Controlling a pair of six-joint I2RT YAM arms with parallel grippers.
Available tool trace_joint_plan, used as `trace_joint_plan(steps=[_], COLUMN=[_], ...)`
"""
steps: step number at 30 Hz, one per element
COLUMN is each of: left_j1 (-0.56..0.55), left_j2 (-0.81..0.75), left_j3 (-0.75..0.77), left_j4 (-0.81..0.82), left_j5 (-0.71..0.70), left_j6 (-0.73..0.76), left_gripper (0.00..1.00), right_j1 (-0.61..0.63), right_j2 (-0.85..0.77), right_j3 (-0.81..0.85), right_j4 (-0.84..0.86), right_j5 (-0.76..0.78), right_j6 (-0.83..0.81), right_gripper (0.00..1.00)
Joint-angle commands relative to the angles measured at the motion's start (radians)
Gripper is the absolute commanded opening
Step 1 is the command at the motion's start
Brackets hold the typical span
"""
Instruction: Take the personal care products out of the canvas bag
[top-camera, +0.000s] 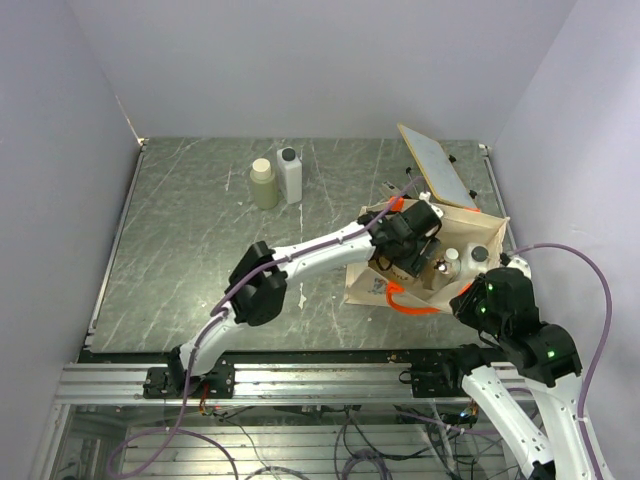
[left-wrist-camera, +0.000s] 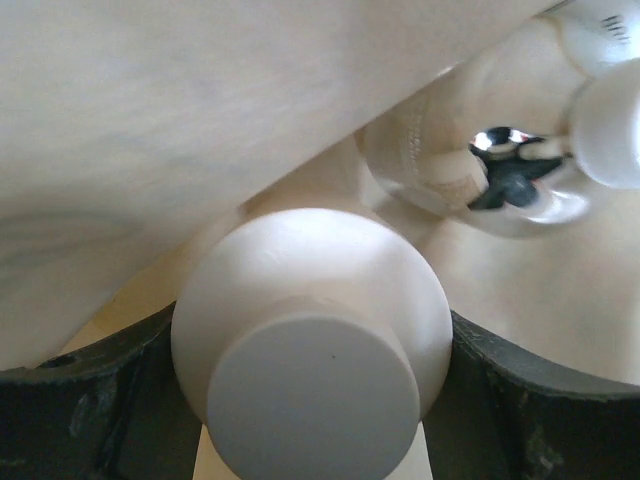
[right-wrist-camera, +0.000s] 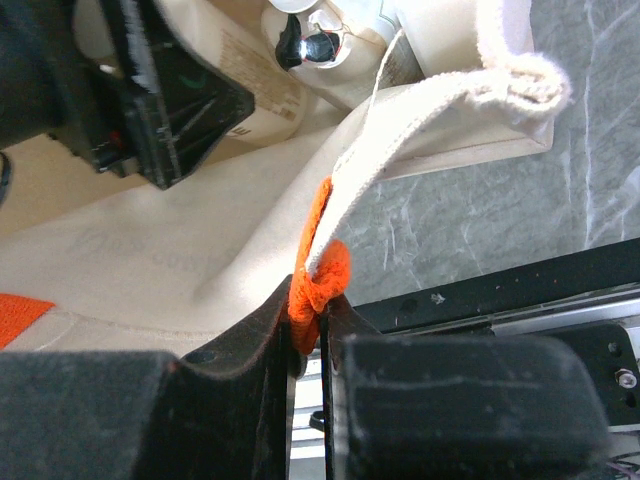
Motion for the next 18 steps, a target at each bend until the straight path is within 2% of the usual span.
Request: trace_joint_plan(steps=[1,7,12,18], left_j1=[0.025,0.062,0.129,0.165], left_j2=[-0.199,-0.288,-0.351,-0.394], left_j3=[-0.018,-0.086,-0.152,-0.179], left_j4=[0.118,0.148,0.252,0.355], left_j5=[0.082,0.213,0.376,0.464], left_j6=[-0.069,-0.176,-0.324,-0.446], left_gripper=[0.07,0.07,0.07,0.07], right_j1=[0.007,0.009,0.010,0.010], right_j2=[0.007,-0.001,-0.002,-0.004], right_j3=[-0.006,-0.005,-0.006,-0.006], right_j4=[-0.023,-0.022,-0.021,-0.024], right_j5=[0.006,0.006,0.007,0.007], right_j6=[-0.033,-0.035,-0.034,-0.032], right_gripper=[0.10,0.10,0.09,0.10])
